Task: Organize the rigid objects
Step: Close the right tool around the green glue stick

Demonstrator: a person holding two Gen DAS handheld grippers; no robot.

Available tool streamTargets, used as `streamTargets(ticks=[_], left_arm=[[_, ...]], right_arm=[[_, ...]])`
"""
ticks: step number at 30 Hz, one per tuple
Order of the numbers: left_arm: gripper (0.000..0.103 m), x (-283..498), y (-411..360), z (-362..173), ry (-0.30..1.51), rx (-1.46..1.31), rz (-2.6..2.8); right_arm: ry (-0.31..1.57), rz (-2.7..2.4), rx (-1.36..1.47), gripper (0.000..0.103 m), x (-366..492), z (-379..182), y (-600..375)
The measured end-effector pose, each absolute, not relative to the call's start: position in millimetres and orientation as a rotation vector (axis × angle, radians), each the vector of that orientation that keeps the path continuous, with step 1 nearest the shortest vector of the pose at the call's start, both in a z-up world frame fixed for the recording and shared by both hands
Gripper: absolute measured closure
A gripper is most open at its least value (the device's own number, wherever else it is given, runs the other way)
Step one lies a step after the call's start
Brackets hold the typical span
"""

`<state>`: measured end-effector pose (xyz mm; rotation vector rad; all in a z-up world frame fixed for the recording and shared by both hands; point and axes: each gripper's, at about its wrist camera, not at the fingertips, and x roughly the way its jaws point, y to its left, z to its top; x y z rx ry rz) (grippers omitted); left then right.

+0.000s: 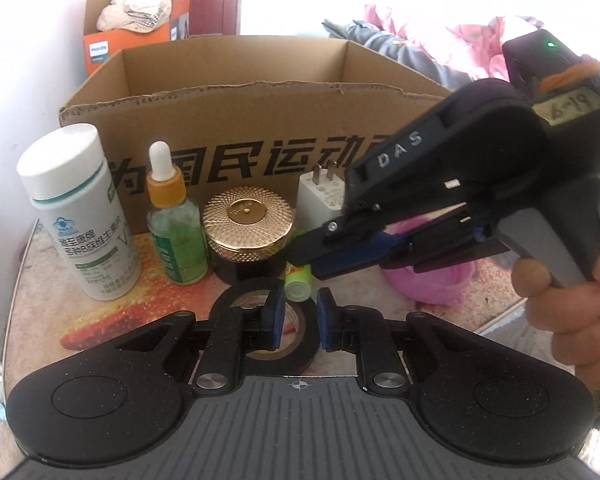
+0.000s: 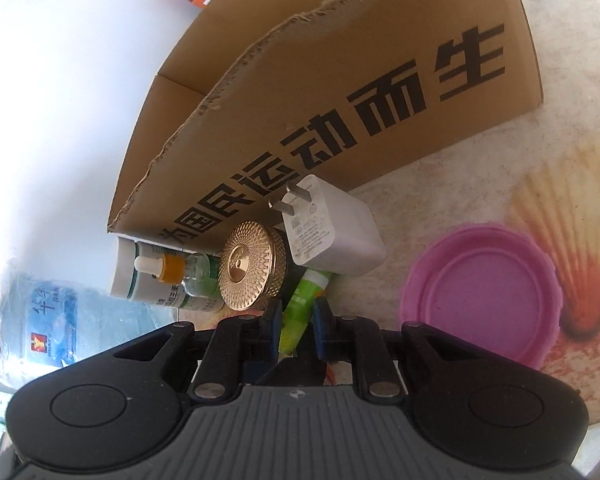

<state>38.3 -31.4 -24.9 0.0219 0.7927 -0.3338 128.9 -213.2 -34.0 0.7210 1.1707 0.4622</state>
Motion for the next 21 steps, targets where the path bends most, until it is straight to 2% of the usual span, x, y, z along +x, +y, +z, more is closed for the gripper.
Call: streamTargets(ticks=[21], left_arm=[[0.086, 57.0, -41.6, -21.4, 0.788, -0.002, -0.336]], right_arm=[[1.142, 0.456, 0.867, 0.086, 122.9, -39.5, -232.6]])
